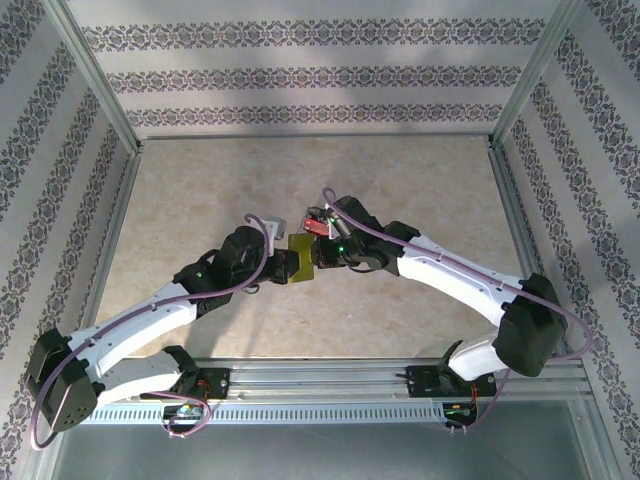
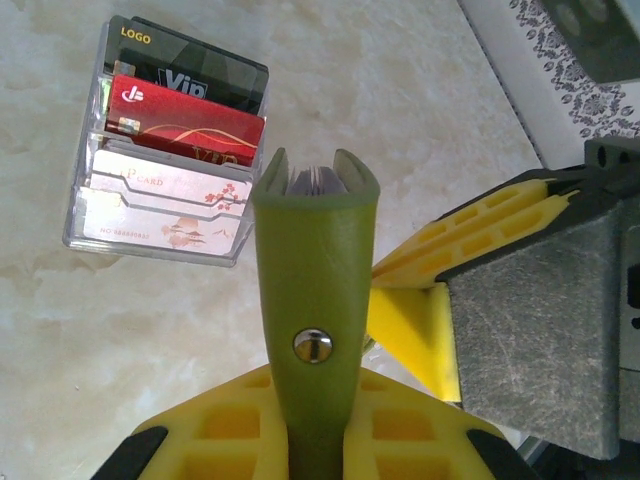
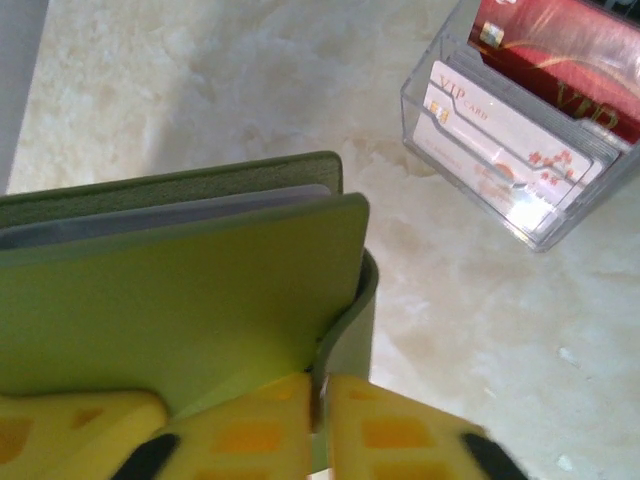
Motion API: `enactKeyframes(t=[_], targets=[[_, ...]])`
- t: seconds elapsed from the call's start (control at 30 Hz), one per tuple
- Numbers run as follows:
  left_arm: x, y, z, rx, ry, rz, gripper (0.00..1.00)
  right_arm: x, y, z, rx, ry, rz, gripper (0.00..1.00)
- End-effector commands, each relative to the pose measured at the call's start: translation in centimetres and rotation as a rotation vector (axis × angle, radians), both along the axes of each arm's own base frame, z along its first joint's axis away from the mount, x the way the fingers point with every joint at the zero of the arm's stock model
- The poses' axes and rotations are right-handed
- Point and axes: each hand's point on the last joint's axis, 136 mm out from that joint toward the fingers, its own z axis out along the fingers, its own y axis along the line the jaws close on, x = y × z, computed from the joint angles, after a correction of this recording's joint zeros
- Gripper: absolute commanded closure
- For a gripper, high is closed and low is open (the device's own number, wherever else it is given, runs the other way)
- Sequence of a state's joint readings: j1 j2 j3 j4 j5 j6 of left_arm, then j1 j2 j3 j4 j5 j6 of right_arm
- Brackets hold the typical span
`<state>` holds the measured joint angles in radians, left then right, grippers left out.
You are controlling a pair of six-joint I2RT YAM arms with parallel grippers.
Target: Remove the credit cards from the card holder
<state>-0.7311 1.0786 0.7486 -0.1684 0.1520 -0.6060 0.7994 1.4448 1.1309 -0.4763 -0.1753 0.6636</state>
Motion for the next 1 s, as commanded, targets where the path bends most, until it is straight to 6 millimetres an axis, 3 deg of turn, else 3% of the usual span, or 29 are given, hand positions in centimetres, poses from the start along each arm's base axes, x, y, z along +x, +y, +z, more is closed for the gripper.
enactKeyframes(t=[0.0,0.47,0.6,0.83,0.97], targets=[[0.7,-0.8,3.7,-0.061,-0.076,-0.006,1.0,0.1,-1.8,-1.5,-0.097,0.011,-0.034,1.0],[0.6,-0.9,3.9,-0.079,-0.069,0.001,1.0,-0.4,-4.5,-0.9,0.02,0.004,-0.04,1.0],[0.4,-1.5,4.5,-0.12,-0.083,-0.029,1.0,-0.3,-4.6,0.2,0.115,-0.019,-0.014,0.98],[0.1,-1.5,6.6,-0.217,-0.115,-0.068,1.0,-0.3,-5.9,3.7,0.314,-0.12,0.064,0.59],[-0.2,-1.2,8.6,-0.328,-0.143,-0.105,1.0,-1.5,-6.5,6.9,0.453,-0.246,0.138,0.35]])
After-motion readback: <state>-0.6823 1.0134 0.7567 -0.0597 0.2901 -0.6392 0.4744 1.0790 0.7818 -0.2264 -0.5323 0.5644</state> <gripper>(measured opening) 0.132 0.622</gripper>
